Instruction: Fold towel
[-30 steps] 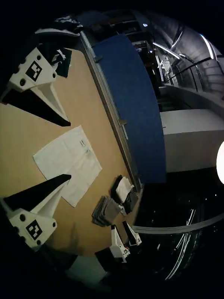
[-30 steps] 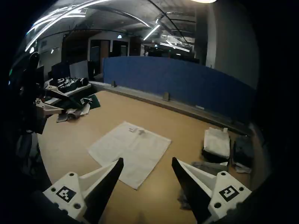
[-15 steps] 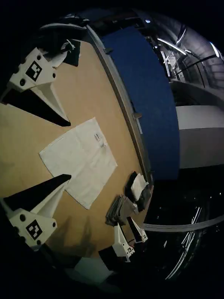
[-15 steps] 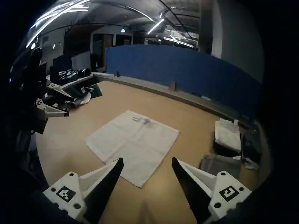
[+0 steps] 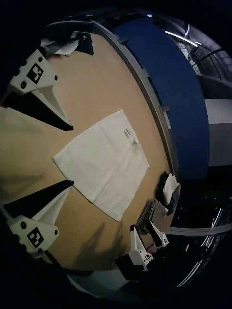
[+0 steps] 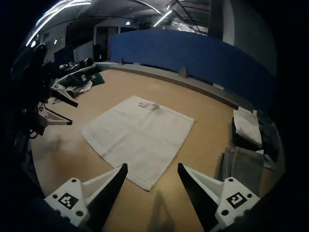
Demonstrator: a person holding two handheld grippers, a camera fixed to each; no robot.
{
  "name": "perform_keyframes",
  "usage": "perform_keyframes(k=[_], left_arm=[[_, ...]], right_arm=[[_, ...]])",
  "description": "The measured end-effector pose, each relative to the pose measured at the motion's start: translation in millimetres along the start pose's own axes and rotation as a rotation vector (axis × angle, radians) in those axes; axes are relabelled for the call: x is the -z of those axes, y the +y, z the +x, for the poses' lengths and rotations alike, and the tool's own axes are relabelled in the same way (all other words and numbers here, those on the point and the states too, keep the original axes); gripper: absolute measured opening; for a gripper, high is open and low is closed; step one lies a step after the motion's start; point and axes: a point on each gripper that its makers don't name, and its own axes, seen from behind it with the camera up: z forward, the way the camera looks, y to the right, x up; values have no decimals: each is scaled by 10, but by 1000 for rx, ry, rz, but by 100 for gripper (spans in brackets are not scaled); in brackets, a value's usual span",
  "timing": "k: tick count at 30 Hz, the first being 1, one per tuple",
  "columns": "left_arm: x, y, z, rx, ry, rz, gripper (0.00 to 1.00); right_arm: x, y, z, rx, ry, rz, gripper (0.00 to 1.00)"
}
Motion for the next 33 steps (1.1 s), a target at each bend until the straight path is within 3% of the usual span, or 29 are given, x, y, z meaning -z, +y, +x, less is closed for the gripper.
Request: perform_keyframes(k=[12,25,29,33], left_arm=[[-250,91,-263,-15,-109,-60,95],[-334,170,-374,2,-193,-97,94],[-373,164,-421,3,-217,-89,94],[-384,153,-454,2,-236,-78,91]], right_arm=[[-231,-39,-409,18,-121,22,100],[-276,-38,-556,20,-183,47,99],[-262,-45,-595,24,-197,53,95],[-254,-38,-647,24,-216,51,83]])
